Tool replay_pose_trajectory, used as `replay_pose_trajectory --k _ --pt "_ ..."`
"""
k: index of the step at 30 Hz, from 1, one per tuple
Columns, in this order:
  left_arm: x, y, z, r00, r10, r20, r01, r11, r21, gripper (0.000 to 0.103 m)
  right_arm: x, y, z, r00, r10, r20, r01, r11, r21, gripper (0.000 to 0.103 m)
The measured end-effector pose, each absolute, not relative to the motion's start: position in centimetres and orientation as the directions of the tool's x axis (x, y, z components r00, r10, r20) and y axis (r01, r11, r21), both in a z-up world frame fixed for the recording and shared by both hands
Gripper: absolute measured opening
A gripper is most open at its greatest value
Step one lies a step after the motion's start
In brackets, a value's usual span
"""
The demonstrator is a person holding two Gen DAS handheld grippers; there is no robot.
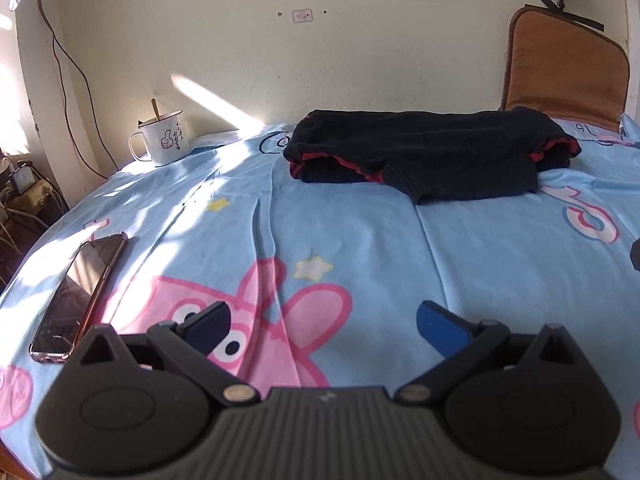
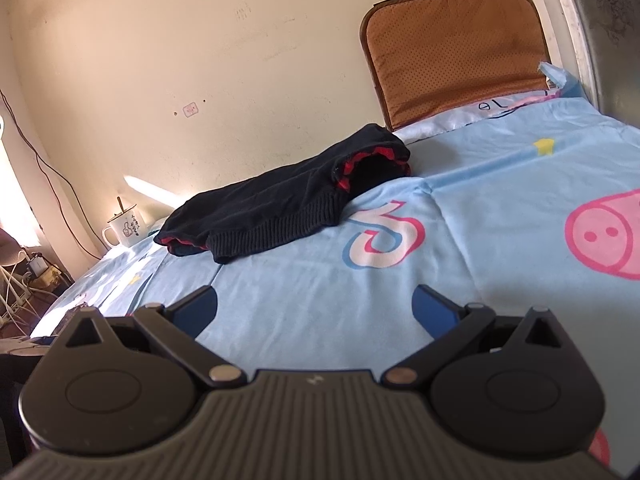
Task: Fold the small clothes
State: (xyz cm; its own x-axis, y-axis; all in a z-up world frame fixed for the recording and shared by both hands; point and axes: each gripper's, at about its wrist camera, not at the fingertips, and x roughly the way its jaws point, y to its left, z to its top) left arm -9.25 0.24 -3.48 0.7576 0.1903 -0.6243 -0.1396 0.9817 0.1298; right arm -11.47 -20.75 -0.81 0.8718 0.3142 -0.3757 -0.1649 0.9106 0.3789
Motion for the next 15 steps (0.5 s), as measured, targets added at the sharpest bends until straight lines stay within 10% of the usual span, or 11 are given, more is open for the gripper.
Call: replay_pose_trajectory --k 15 --pt "-9.48 0.38 -3.42 0.765 0.223 -0.604 -0.152 0.974 0.168 0.102 -11.61 -20.69 -0.73 0.868 0.326 -0.374 -0.173 0.906 0.387 0.103"
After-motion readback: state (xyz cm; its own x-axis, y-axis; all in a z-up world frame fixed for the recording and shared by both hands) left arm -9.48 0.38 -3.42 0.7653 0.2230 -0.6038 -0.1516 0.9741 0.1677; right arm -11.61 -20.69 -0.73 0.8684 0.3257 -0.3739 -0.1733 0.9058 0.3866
